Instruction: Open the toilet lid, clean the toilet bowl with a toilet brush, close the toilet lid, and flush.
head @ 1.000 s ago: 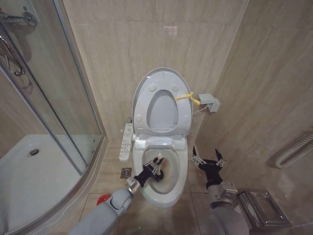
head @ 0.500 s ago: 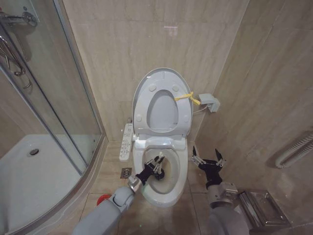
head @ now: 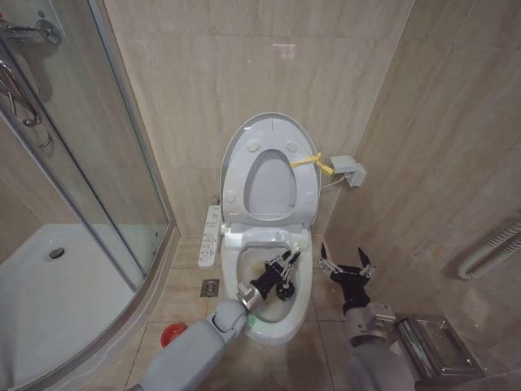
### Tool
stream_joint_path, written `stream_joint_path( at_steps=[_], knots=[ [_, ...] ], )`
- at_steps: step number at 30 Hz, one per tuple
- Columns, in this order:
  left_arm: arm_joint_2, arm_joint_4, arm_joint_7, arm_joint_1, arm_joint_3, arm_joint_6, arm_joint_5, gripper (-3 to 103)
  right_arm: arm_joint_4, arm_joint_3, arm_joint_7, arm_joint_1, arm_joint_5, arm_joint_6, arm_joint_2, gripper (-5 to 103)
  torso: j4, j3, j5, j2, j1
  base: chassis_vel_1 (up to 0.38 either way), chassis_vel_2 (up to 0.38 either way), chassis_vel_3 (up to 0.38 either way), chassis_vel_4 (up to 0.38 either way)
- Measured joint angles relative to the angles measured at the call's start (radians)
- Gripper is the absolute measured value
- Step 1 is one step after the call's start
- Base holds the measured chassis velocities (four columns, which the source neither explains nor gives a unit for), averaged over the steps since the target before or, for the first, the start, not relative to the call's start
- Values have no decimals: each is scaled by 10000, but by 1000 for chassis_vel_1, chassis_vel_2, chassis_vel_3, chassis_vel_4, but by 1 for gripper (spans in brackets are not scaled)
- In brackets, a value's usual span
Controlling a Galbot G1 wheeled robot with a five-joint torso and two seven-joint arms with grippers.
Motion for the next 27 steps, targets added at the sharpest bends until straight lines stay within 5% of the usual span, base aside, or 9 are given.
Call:
stream_joint_path(
  at_steps=[8,13,22,27],
  knots=[
    [8,1559,1221,-57,-63,-666,-324,19,0,0,0,0,0,0,0,100,2,-1,-2,0,0,0,0,0,0],
    [27,1738,1006,-109,-169,-697,31,19,0,0,2,0,0,0,0,100,1,0,-2,0,0,0,0,0,0],
    [25,258,657,119,-56,-682,-137,19,0,0,0,0,0,0,0,100,-2,0,-2,0,0,0,0,0,0],
    [-74,824,680,199,-71,-690,-71,19,0,0,1,0,0,0,0,100,1,0,-3,0,0,0,0,0,0]
  ],
)
